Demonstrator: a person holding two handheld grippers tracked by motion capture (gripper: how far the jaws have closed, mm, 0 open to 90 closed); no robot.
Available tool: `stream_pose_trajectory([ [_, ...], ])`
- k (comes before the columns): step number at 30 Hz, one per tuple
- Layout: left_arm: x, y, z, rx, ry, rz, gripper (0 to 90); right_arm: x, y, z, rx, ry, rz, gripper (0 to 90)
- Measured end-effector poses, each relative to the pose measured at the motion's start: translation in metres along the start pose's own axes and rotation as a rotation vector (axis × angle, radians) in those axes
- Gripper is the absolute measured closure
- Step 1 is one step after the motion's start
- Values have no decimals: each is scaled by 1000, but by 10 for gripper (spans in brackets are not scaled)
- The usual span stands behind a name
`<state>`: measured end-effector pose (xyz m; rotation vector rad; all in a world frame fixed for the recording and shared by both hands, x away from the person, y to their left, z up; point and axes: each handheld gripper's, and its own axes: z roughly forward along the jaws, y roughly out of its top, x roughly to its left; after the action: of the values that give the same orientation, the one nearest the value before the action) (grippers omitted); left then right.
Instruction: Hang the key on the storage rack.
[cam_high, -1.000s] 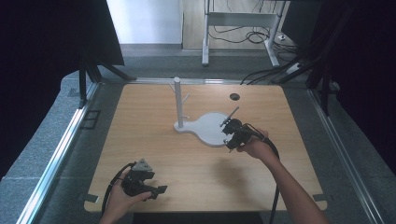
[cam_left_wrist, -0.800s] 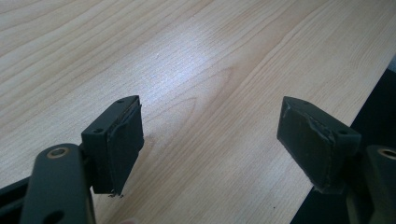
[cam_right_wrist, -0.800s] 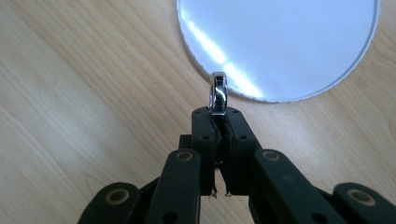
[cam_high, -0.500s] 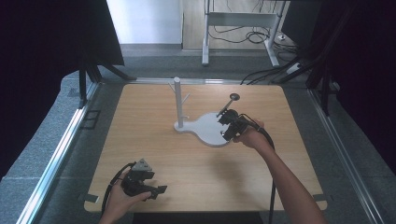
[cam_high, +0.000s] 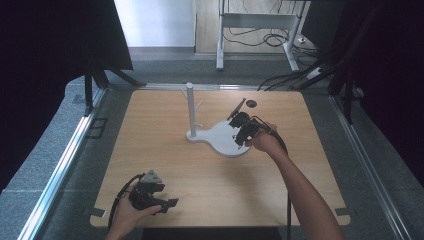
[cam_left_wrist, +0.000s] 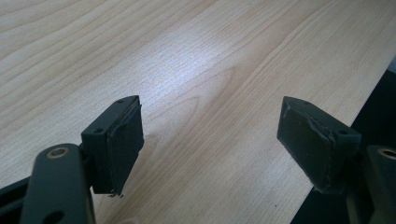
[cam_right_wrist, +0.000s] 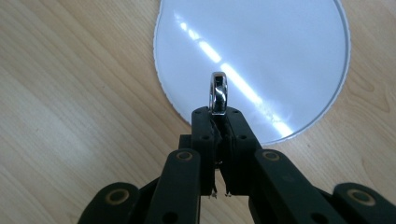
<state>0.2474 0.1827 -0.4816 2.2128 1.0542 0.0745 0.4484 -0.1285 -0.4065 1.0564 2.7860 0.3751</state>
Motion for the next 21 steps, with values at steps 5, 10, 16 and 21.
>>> stream_pose_trajectory([
  [5, 1, 0, 0, 2, 1, -1, 231, -1, 12, 5, 6, -1, -3, 846],
  [10, 1, 0, 0, 0, 0, -2, 231, -2, 19, 7, -1, 1, 1, 846],
  [16, 2, -1, -1, -1, 0, -3, 231, -5, 27, 7, -8, 4, 12, 846],
  [21, 1, -1, -1, -1, -1, -8, 231, -6, 31, 5, -19, 4, 18, 846],
])
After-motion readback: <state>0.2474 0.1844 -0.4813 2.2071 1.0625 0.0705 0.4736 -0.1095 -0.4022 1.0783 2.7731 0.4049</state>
